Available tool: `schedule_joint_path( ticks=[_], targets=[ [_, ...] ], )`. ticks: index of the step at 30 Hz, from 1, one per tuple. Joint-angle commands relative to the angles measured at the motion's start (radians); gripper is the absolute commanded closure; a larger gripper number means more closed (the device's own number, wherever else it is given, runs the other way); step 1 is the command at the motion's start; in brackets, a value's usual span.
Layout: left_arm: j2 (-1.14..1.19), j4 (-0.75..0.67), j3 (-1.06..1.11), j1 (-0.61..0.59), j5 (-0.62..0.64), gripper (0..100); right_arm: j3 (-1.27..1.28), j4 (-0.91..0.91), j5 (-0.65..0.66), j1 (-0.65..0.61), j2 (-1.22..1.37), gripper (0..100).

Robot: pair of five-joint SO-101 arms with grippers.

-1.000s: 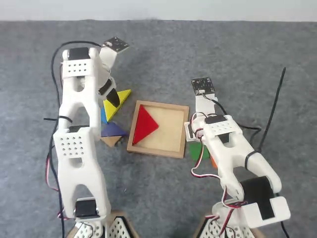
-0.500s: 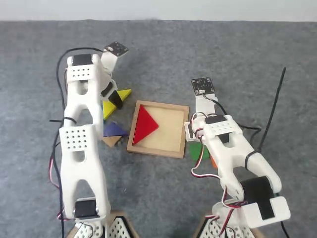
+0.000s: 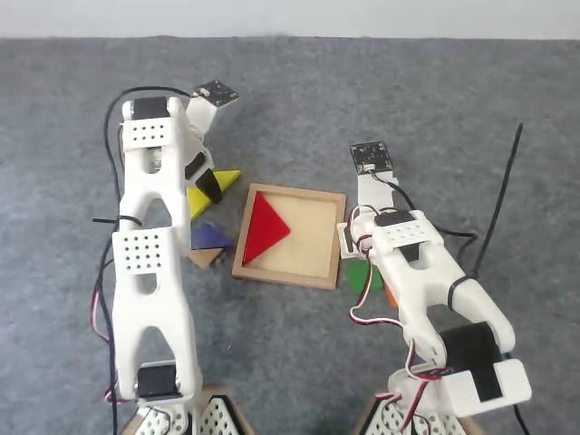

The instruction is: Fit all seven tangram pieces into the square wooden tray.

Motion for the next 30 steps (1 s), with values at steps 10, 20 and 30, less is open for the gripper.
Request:
schedule_joint_path(
  ticks=[10,20,30],
  targets=[
    [-0.014,0.04,-0.028,0.008,0.1,76,-0.052,0.008,-0.009,0.001,-0.042,99.1],
    [-0.015,0.041,-0.027,0.052,0.19,83,-0.054,0.008,-0.009,0.001,-0.042,99.1],
    [-0.157,0.043,0.12,0.071,0.224,88,-0.055,0.008,-0.009,0.001,-0.042,99.1]
  ],
)
